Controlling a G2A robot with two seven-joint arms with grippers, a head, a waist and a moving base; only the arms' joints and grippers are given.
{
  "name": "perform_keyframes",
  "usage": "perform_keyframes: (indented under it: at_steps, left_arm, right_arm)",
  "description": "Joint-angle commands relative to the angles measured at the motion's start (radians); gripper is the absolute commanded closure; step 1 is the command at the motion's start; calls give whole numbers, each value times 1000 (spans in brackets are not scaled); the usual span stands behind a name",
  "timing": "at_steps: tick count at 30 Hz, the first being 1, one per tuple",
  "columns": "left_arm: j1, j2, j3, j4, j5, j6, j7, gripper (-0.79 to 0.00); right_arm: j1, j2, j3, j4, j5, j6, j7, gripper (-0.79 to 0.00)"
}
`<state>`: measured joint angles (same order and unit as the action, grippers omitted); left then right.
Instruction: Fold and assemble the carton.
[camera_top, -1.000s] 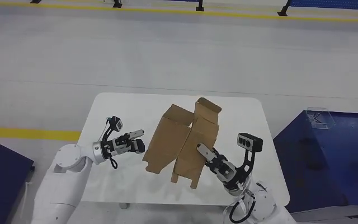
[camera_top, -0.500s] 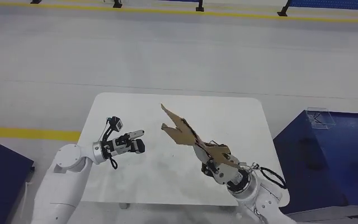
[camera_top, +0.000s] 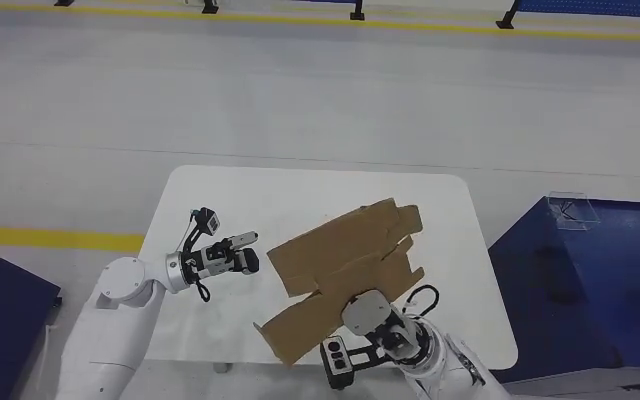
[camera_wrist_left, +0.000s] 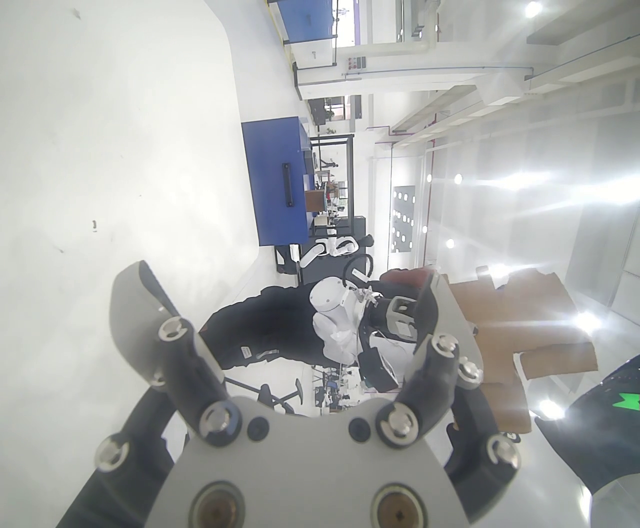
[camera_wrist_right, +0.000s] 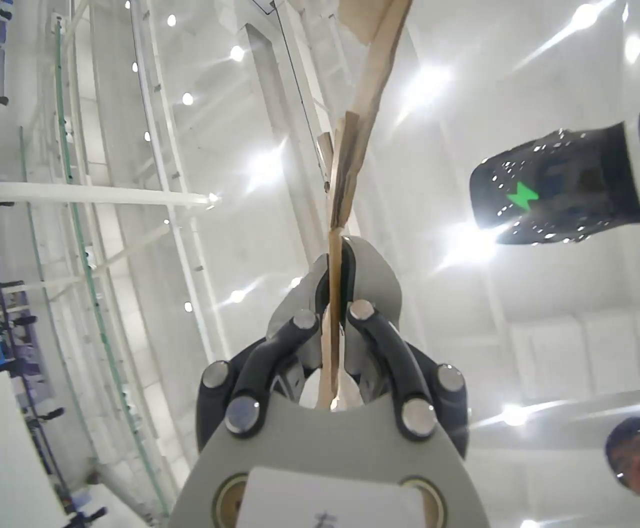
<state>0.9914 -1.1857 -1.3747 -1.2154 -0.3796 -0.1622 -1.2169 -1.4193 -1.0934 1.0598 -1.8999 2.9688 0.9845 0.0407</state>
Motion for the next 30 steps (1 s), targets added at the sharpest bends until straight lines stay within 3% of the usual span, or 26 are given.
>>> perform_keyframes:
  at_steps: [1, 6, 10, 12, 14, 17, 19, 22, 24, 30]
  left_arm:
    - [0, 0, 0, 0, 0, 0, 0, -785]
    - [0, 0, 0, 0, 0, 0, 0, -785]
    - [0, 0, 0, 0, 0, 0, 0, -785]
    - [0, 0, 0, 0, 0, 0, 0, -785]
    - [0, 0, 0, 0, 0, 0, 0, -785]
    - [0, 0, 0, 0, 0, 0, 0, -785]
    - [0, 0, 0, 0, 0, 0, 0, -785]
    - [0, 0, 0, 0, 0, 0, 0, -785]
    - [0, 0, 0, 0, 0, 0, 0, -785]
    - [0, 0, 0, 0, 0, 0, 0, -785]
  right_arm:
    - [9, 2, -2, 6, 43, -1, -32, 0]
    - [17, 4, 34, 4, 18, -6, -53, 0]
    - [15, -1, 137, -41, -196, -75, 14, 0]
    - [7, -6, 213, -95, -397, -148, 99, 0]
    - [-5, -12, 291, -173, -697, -284, 212, 0]
    - [-51, -19, 330, -255, -1142, -521, 421, 0]
    - [-73, -22, 334, -261, -1337, -649, 529, 0]
    - [-74, -20, 353, -248, -1701, -859, 610, 0]
    - [-72, -21, 344, -224, -1851, -957, 632, 0]
    - [-32, -20, 303, -125, -2256, -1112, 638, 0]
